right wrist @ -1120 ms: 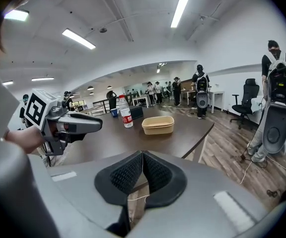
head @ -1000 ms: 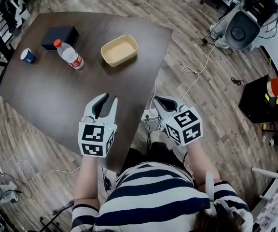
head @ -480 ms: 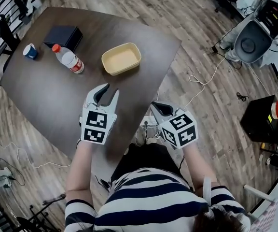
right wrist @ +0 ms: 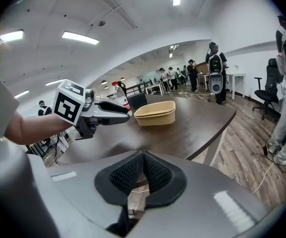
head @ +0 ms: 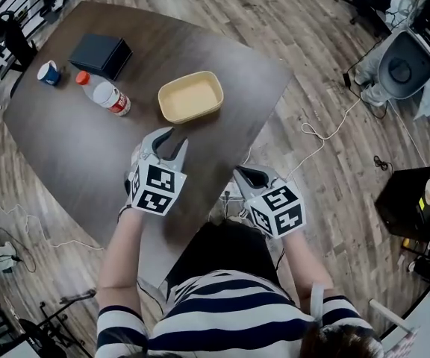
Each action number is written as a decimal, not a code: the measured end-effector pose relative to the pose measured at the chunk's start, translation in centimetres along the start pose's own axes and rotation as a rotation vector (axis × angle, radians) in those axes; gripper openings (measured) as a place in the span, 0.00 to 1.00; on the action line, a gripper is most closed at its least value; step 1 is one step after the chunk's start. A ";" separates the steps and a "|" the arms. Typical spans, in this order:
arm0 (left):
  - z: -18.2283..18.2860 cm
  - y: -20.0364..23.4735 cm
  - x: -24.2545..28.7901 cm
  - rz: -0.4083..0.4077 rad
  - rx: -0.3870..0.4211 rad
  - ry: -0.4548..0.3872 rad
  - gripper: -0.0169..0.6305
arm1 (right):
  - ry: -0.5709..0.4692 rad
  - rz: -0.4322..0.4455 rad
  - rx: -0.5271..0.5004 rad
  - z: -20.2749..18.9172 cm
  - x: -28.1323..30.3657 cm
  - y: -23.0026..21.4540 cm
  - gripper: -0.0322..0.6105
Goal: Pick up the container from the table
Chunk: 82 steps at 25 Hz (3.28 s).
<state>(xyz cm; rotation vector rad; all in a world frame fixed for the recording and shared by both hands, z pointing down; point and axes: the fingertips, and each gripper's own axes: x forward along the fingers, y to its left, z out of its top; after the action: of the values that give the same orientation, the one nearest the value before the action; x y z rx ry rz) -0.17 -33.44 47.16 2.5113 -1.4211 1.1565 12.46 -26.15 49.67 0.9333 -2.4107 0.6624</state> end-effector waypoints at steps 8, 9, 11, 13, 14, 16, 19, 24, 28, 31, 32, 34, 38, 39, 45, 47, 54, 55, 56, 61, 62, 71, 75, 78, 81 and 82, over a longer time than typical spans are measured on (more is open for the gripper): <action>-0.4 1.0 3.1 0.080 0.123 0.021 0.03 | 0.010 0.061 -0.001 -0.2 2.8 0.2 0.05; -0.4 1.2 3.5 0.083 0.138 0.026 0.03 | 0.012 0.067 -0.003 -0.2 3.1 0.2 0.05; -0.5 1.5 4.1 0.086 0.159 0.035 0.03 | 0.015 0.077 -0.012 -0.1 3.6 0.4 0.05; -0.6 1.6 4.7 0.086 0.172 0.044 0.03 | 0.013 0.087 -0.017 0.0 3.9 0.5 0.05; -0.7 1.8 4.9 0.086 0.178 0.048 0.03 | 0.011 0.092 -0.017 0.1 4.0 0.6 0.05; -0.8 1.9 5.3 0.083 0.188 0.054 0.03 | 0.010 0.105 -0.016 0.1 4.3 0.6 0.05; -0.8 2.2 6.0 0.076 0.215 0.071 0.03 | 0.010 0.125 -0.017 0.1 4.7 0.8 0.05; -1.3 2.4 7.2 0.061 0.261 0.110 0.03 | 0.015 0.155 -0.028 -0.1 5.5 1.4 0.05; -1.5 2.3 7.7 0.049 0.281 0.123 0.03 | 0.025 0.169 -0.035 -0.5 5.9 1.5 0.05; -1.6 2.3 7.9 0.036 0.293 0.127 0.03 | 0.030 0.173 -0.035 -0.8 6.2 1.5 0.05; -1.7 2.3 8.0 0.031 0.302 0.131 0.03 | 0.030 0.175 -0.034 -0.9 6.3 1.5 0.05; -1.8 2.3 8.4 0.027 0.335 0.145 0.03 | 0.031 0.178 -0.033 -1.0 6.5 1.6 0.05; -1.9 2.3 8.6 0.032 0.392 0.161 0.03 | 0.033 0.175 -0.037 -1.0 6.6 1.8 0.05; -1.9 2.3 8.5 0.029 0.389 0.160 0.03 | 0.033 0.174 -0.037 -0.9 6.5 1.8 0.05; -1.9 1.7 8.4 -0.019 0.421 0.154 0.03 | 0.032 0.161 -0.031 -1.1 6.4 1.7 0.05; -1.8 1.4 8.3 -0.034 0.425 0.146 0.03 | 0.031 0.154 -0.027 -1.1 6.4 1.7 0.05; -1.9 1.0 6.8 -0.049 0.441 0.136 0.03 | 0.028 0.123 -0.016 -1.3 5.6 2.5 0.05; -1.8 1.0 6.4 -0.049 0.437 0.131 0.03 | 0.028 0.118 -0.015 -1.3 5.5 2.7 0.05; -1.8 1.1 6.0 -0.047 0.431 0.124 0.03 | 0.027 0.113 -0.015 -1.3 5.3 2.9 0.05; -2.3 1.5 3.1 -0.033 0.404 0.091 0.03 | 0.019 0.087 -0.019 -1.4 4.7 4.5 0.05; -2.4 1.5 2.5 -0.033 0.398 0.086 0.03 | 0.018 0.081 -0.018 -1.4 4.5 4.7 0.05; -4.3 1.8 -2.8 -0.041 0.367 0.097 0.03 | 0.012 0.041 -0.034 -1.0 3.3 7.0 0.05; -4.9 1.9 -5.2 -0.038 0.386 0.096 0.03 | -0.004 0.019 -0.036 -0.5 2.8 8.1 0.05; -5.1 1.5 -7.0 -0.036 0.381 0.087 0.03 | -0.017 0.005 -0.037 -0.4 2.2 8.9 0.05; -5.4 1.1 -8.8 -0.036 0.382 0.085 0.03 | -0.027 -0.010 -0.036 -0.2 1.5 9.6 0.05; -5.5 1.1 -9.4 -0.035 0.381 0.085 0.03 | -0.029 -0.013 -0.037 0.0 1.4 10.0 0.05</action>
<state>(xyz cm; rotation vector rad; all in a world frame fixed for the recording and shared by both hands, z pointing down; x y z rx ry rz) -7.11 -25.24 45.04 2.6665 -1.2298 1.6424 4.50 -20.28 47.85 0.9491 -2.4315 0.6019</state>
